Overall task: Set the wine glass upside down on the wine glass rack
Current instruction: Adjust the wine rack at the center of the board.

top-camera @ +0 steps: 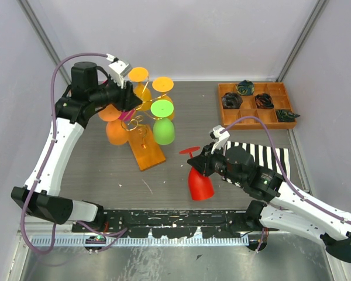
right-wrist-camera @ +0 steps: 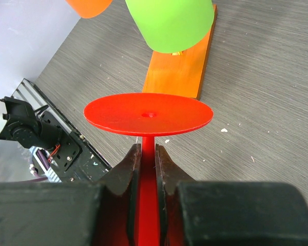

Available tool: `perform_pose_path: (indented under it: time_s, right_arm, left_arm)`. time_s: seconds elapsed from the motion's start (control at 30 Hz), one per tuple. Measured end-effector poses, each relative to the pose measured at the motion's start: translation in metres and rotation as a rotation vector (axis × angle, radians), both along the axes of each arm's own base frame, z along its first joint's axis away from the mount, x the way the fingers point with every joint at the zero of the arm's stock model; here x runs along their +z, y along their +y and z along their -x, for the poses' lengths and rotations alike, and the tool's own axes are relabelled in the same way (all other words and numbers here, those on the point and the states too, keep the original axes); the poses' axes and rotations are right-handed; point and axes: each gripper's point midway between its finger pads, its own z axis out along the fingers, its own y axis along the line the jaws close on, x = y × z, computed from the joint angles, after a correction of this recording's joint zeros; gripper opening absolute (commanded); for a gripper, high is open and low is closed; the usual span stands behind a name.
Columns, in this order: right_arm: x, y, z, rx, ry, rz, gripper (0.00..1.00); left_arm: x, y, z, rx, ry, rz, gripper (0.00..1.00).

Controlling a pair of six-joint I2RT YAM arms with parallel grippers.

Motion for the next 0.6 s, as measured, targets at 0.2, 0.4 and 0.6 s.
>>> perform_pose_path:
  time_s: [0.2, 0.4, 0.6]
  right_arm:
    - [0.0, 0.0, 0.0001, 0.0, 0.0, 0.0, 0.01]
    - [0.0, 0.0, 0.0001, 0.0, 0.0, 0.0, 0.01]
    - [0.0002, 0.0, 0.0, 0.0, 0.0, -0.001, 0.01]
  left_arm:
    - [-0.0017, 0.0003, 0.0033, -0.011, -0.002, 0.003, 0.35]
    - [-0.0017, 0.0029, 0.0003, -0.003, -0.012, 0.001, 0.22]
    - [-0.0017, 0.0016, 0.0019, -0.012, -0.009, 0.006, 0.08]
